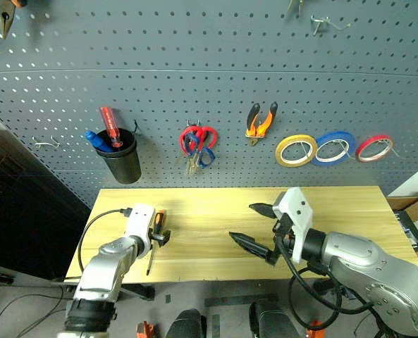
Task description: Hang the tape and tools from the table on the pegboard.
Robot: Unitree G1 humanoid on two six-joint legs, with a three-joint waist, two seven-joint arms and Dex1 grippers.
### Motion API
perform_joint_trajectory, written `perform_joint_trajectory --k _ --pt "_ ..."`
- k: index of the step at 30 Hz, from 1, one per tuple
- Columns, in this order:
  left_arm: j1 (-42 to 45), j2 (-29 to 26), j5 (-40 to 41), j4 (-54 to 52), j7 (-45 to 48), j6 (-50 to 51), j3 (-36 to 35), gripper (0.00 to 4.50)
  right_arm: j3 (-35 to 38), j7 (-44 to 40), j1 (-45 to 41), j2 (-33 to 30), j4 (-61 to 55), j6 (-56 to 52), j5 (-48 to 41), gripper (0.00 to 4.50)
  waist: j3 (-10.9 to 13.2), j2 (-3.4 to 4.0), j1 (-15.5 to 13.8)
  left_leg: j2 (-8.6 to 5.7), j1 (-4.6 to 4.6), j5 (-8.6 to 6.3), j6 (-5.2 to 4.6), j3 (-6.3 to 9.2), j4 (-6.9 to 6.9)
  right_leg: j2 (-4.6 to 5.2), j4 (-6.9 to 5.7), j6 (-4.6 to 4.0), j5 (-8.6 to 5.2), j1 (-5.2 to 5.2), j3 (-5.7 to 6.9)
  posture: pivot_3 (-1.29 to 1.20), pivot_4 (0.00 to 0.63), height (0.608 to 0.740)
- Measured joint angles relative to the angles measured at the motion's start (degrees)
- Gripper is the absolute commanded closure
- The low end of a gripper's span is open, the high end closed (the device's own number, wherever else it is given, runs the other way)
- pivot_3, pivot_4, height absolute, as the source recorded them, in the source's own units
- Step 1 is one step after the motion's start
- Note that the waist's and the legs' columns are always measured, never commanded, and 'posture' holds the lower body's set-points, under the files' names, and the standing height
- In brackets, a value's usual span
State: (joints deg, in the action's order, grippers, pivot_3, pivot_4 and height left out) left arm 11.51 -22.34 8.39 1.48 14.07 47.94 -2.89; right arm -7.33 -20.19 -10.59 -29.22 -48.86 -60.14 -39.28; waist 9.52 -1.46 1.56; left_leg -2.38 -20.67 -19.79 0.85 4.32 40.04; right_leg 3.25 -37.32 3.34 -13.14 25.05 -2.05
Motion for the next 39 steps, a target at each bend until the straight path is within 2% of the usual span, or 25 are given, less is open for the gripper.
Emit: perform_joint_trajectory --k 5,11,22,24,29,32,35,39 --pt "4.85 2.98 -0.37 7.06 -3.62 2.07 -1.59 0.03 -2.76 0.18 -3.71 0.07 3.20 -3.43 -0.23 0.00 -0.01 0.00 0.41 0.02 -0.04 0.00 0.01 -0.05 -0.02 0.01 0.04 0.00 0.00 0.12 -0.05 -0.07 0.180 0.740" --pt "5.84 3.55 -0.43 12.53 -4.96 4.22 -3.04 0.03 -3.31 -0.01 -7.16 0.09 4.32 -5.36 -0.24 0.00 -0.01 0.00 0.30 0.01 -0.09 -0.01 0.01 -0.03 -0.05 0.03 0.11 0.00 0.00 0.15 -0.03 -0.07 0.181 0.740" --pt "7.13 3.95 -0.67 16.60 -5.12 -0.76 -3.72 3.46 -6.17 -1.12 -9.04 -1.98 4.65 -5.15 1.60 0.00 -0.03 0.00 0.27 0.00 -0.10 0.00 0.03 -0.03 -0.04 0.25 0.12 0.00 0.00 0.15 -0.02 -0.07 0.161 0.740" --pt "7.12 3.95 -0.71 17.19 -4.53 -2.21 -3.63 3.91 -6.34 -1.16 -8.99 -2.07 4.67 -4.81 2.21 0.00 -0.03 0.00 0.26 0.00 -0.10 0.00 0.03 -0.03 -0.04 0.25 0.11 0.00 0.00 0.15 -0.02 -0.07 0.159 0.740" --pt "2.15 0.64 -3.04 13.76 -0.59 -13.50 -0.66 3.91 -6.99 -2.89 -8.21 -4.86 4.19 -1.22 4.53 0.00 -0.06 0.00 0.40 0.03 -0.13 -0.02 0.06 -0.09 -0.10 0.29 0.19 0.00 0.00 0.23 -0.09 -0.05 0.144 0.740" --pt "-4.68 -2.17 -5.20 6.46 2.30 -24.59 0.94 3.91 -6.91 -5.13 -6.60 -6.55 3.90 5.44 7.76 0.00 -0.15 0.00 0.17 0.03 -0.15 -0.02 0.07 -0.06 -0.15 0.33 0.26 -0.01 0.00 0.24 -0.07 -0.03 0.134 0.740" --pt "-10.92 -2.41 -5.87 -0.68 4.14 -32.90 1.44 3.91 -6.85 -7.53 -5.14 -7.01 3.80 11.87 10.01 0.00 -0.38 0.05 -0.07 -0.01 -0.16 -0.02 0.06 -0.08 -0.13 0.39 0.29 0.00 0.00 0.20 -0.07 -0.02 0.125 0.740" --pt "-15.97 -1.18 -5.53 -8.72 5.52 -41.09 1.48 3.91 -2.19 -11.58 -4.55 -7.49 2.90 12.91 5.03 0.00 -0.60 0.04 -0.68 0.00 -0.14 -0.02 0.04 -0.06 -0.08 0.38 0.27 0.01 0.01 0.10 -0.05 0.01 0.110 0.740"
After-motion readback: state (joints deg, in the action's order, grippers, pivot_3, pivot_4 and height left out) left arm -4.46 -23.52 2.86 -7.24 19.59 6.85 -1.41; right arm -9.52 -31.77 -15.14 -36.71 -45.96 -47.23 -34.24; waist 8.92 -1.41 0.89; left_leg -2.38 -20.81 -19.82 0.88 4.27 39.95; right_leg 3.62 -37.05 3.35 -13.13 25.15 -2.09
